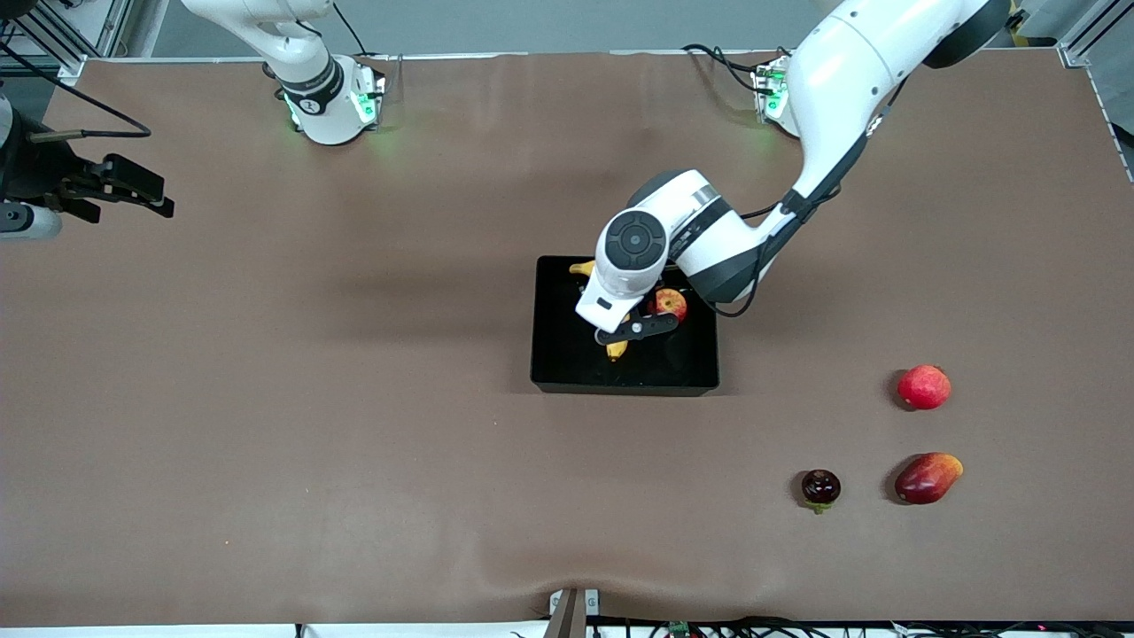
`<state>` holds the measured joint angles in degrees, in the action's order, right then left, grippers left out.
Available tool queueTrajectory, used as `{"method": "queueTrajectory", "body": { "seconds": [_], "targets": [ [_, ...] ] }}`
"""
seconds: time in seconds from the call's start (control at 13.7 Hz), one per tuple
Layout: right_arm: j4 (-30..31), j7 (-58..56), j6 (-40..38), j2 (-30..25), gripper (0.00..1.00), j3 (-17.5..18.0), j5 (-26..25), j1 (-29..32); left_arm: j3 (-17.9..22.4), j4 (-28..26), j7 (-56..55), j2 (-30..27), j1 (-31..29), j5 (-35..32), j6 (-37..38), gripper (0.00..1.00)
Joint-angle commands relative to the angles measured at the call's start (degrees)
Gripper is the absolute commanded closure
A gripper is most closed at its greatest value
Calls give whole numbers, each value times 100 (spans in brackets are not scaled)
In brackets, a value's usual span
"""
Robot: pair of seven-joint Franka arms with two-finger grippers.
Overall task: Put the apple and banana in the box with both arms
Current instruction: 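Carry the banana with the left gripper and lower it into the box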
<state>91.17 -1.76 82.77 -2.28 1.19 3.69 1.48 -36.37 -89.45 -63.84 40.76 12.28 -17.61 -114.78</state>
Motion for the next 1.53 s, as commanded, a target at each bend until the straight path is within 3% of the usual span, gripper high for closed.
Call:
{"method": "queueTrajectory", "body": {
  "seconds": [0.0,0.51,0.66,0.87,0.95,1.02,1.46],
  "targets": [
    [-3,-35,11,-27,0,4,18,-7,148,322,-172,142,222,-85,-71,100],
    [-3,-35,29,-1,0,4,18,10,165,385,-348,687,442,-129,-483,100],
    [-3,-35,20,-1,0,4,18,11,358,376,-261,714,547,-129,-589,100],
    [-3,-35,20,-1,0,4,18,19,797,376,-208,740,872,-129,-835,72],
    [-3,-35,20,-1,0,4,18,19,859,376,-182,740,907,-129,-862,49],
    [-3,-35,20,-1,0,4,18,11,860,376,-129,732,908,-146,-862,0],
    [-3,-35,73,25,0,4,18,2,947,420,-102,250,715,-409,-608,0]
  ]
}}
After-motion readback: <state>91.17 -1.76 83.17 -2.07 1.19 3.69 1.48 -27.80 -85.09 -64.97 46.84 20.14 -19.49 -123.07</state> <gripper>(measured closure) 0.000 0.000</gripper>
